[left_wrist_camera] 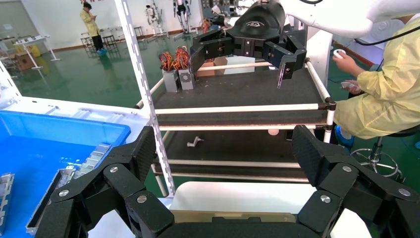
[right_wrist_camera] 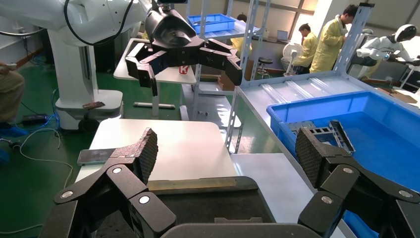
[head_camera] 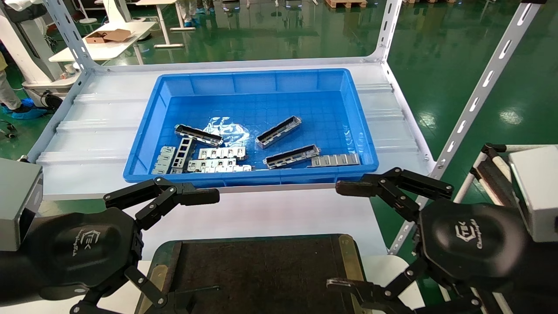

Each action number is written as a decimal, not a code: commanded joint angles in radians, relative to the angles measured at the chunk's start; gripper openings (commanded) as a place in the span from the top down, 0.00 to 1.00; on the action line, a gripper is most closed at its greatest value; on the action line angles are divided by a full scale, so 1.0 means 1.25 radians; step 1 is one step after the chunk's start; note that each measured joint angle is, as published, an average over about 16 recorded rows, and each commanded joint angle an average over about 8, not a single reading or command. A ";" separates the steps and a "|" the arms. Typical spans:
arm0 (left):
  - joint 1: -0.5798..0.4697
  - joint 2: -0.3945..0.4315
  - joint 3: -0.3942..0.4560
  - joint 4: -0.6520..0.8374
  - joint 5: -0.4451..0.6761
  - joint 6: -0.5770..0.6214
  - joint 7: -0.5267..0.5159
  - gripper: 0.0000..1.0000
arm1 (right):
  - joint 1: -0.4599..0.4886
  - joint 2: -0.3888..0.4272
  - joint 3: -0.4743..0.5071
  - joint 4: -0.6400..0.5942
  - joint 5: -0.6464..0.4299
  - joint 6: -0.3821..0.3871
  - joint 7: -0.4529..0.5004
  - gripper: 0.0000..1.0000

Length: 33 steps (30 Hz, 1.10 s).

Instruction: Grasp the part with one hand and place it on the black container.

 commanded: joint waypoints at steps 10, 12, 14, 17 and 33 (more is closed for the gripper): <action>0.000 0.000 0.000 0.000 0.000 0.000 0.000 0.00 | 0.000 0.000 0.000 0.000 0.000 0.000 0.000 0.00; 0.000 0.000 0.000 0.000 0.000 0.000 0.000 0.00 | 0.000 0.000 0.000 0.000 0.000 0.000 0.000 0.00; 0.000 0.000 0.000 0.000 0.000 0.000 0.000 0.00 | 0.000 0.000 0.000 0.000 0.000 0.000 0.000 0.00; 0.000 0.000 0.001 0.000 0.000 0.000 0.000 0.00 | 0.000 0.000 0.000 0.000 0.000 0.000 0.000 0.00; -0.004 0.028 0.010 -0.004 0.040 -0.064 0.003 0.00 | 0.000 0.000 0.000 0.000 0.000 0.000 0.000 0.00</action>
